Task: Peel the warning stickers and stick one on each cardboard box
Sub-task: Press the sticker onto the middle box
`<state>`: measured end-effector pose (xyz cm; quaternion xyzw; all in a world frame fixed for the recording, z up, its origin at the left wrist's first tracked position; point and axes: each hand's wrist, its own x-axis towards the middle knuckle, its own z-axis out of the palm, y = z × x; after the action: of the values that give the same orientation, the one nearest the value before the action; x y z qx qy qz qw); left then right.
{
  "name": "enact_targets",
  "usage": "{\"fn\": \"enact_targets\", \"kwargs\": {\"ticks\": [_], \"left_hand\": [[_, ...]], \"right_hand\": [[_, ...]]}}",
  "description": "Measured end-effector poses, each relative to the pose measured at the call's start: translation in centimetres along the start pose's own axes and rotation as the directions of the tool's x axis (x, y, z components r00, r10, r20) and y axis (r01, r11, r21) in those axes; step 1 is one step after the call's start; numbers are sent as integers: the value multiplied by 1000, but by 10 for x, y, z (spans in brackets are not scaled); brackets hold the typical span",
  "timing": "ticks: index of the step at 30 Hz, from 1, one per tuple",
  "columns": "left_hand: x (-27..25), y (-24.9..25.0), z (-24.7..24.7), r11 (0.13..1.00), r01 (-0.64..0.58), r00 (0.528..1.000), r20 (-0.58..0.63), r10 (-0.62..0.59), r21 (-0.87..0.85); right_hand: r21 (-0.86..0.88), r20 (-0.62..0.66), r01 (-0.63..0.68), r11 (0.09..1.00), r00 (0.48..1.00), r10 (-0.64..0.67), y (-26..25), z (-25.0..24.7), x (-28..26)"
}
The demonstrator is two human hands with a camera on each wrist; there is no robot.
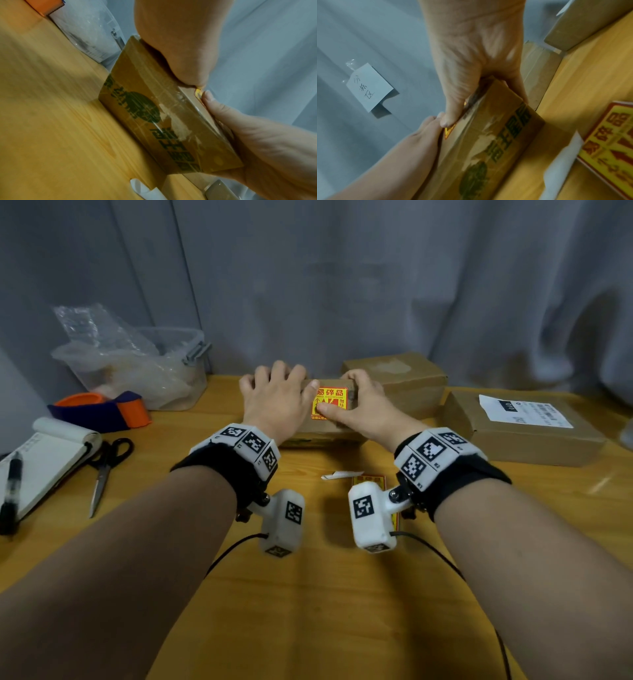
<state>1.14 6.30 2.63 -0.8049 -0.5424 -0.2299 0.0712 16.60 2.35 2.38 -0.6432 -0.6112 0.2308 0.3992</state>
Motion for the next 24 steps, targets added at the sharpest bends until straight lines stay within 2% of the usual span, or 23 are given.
{"fn": "enact_targets", "kwargs": {"ticks": [5, 11, 15, 18, 24], "left_hand": [[0, 1, 0, 1000, -8, 1000, -15, 8, 1], [2, -3, 0, 998, -11, 1000, -27, 9, -59], [-3, -7, 1, 993, -71, 997, 4, 71, 90], [-5, -11, -3, 983, -122, 992, 38, 118, 137], [-1, -10, -6, 992, -118, 992, 48, 116, 46]], "right_hand": [[-104, 126, 28, 994, 992, -15, -2, -11, -7], [-38, 9, 29, 999, 1000, -29, 0, 0, -3], [-46, -6, 14, 999, 1000, -15, 0, 1, 0], [-43, -24, 24, 999, 999, -25, 1, 0, 0], [-83, -11, 19, 996, 1000, -20, 3, 0, 0]]}}
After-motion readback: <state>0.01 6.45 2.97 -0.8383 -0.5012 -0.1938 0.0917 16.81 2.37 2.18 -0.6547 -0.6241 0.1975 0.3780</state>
